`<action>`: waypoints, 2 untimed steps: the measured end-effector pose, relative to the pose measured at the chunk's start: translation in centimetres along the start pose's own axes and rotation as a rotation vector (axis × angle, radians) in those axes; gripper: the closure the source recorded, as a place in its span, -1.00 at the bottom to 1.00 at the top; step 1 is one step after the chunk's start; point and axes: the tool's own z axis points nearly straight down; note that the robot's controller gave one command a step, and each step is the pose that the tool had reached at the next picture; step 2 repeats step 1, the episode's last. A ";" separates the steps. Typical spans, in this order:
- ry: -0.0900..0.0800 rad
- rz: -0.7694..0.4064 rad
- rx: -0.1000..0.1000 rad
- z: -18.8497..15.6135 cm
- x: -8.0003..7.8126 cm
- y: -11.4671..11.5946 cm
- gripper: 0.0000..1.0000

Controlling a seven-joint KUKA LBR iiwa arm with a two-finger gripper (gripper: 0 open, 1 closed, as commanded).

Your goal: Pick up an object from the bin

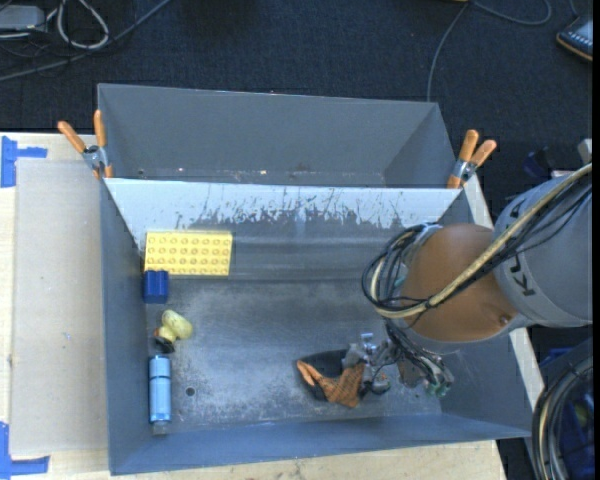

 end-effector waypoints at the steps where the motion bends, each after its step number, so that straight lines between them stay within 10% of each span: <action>1: 0.000 0.001 0.000 0.0 0.0 0.0 1.00; 2: 0.000 0.001 0.000 0.0 0.0 0.0 1.00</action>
Offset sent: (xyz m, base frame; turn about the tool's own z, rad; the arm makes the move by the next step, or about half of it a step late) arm -0.0001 0.0000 0.0237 0.0005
